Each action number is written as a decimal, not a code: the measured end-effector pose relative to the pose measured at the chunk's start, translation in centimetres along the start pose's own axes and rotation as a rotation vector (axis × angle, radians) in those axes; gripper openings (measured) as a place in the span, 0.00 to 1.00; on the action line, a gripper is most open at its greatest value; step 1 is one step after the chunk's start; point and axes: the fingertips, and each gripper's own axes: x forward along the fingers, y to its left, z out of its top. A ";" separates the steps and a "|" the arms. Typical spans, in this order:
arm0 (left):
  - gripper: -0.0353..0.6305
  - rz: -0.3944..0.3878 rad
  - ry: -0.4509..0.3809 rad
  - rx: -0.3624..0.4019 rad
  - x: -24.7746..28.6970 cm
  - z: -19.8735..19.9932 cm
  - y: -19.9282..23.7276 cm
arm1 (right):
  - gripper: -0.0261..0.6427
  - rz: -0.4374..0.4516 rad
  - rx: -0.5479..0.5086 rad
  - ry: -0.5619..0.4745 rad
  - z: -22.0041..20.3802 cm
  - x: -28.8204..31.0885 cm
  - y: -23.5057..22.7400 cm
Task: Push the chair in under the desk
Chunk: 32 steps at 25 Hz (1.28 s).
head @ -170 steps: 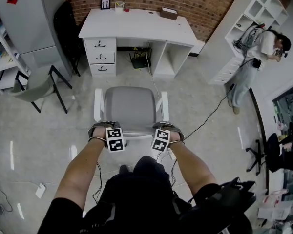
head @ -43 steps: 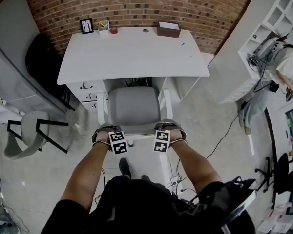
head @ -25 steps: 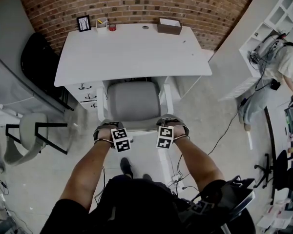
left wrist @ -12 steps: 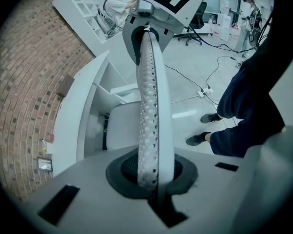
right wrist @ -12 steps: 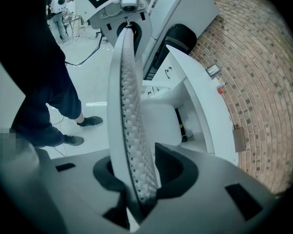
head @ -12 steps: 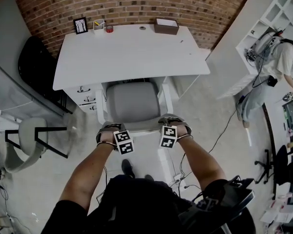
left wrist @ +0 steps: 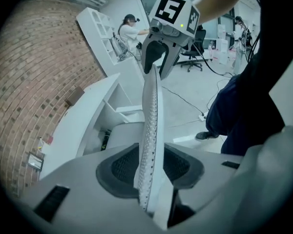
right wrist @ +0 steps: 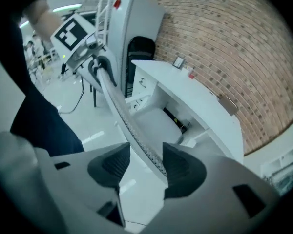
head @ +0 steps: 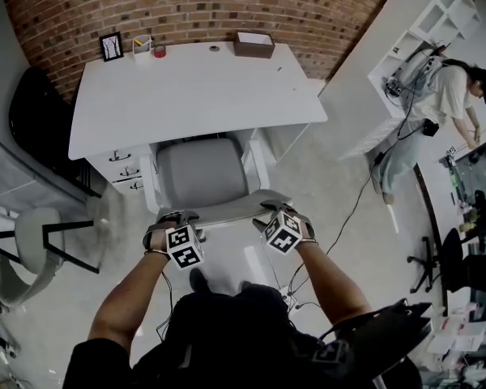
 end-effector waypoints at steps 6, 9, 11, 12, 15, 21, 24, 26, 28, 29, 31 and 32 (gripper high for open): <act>0.31 0.031 -0.104 -0.056 -2.4 1.6 0.3 | 0.34 -0.030 0.203 -0.113 0.4 -3.3 -1.5; 0.30 0.073 -0.159 -0.117 -4.2 2.9 0.7 | 0.21 -0.062 0.309 -0.221 1.3 -5.6 -3.6; 0.20 0.130 -0.237 -0.216 -5.8 4.6 1.7 | 0.19 -0.081 0.343 -0.274 1.7 -7.3 -5.1; 0.16 0.166 -0.286 -0.273 -6.8 5.7 2.5 | 0.17 -0.097 0.358 -0.300 1.9 -8.3 -5.9; 0.11 0.298 -0.445 -0.445 -10.9 8.9 5.3 | 0.09 -0.136 0.424 -0.393 2.7 -11.1 -8.0; 0.06 0.514 -0.682 -0.838 -19.0 11.4 8.4 | 0.05 -0.125 0.484 -0.577 4.8 -15.0 -10.0; 0.06 0.586 -0.699 -0.886 -20.9 11.7 8.7 | 0.05 -0.140 0.490 -0.635 6.2 -16.5 -11.2; 0.06 0.642 -0.661 -0.848 -21.8 11.8 9.0 | 0.05 -0.168 0.489 -0.673 7.1 -17.5 -12.2; 0.06 0.728 -0.584 -0.743 -22.9 12.2 9.2 | 0.05 -0.203 0.475 -0.711 8.1 -18.5 -13.3; 0.06 0.769 -0.543 -0.681 -23.4 12.5 9.1 | 0.05 -0.214 0.470 -0.722 8.5 -18.9 -13.6; 0.06 0.800 -0.515 -0.632 -24.1 12.9 8.8 | 0.05 -0.222 0.472 -0.734 8.9 -19.4 -14.0; 0.06 0.798 -0.526 -0.649 -24.3 12.8 8.8 | 0.05 -0.223 0.475 -0.740 9.1 -19.5 -14.2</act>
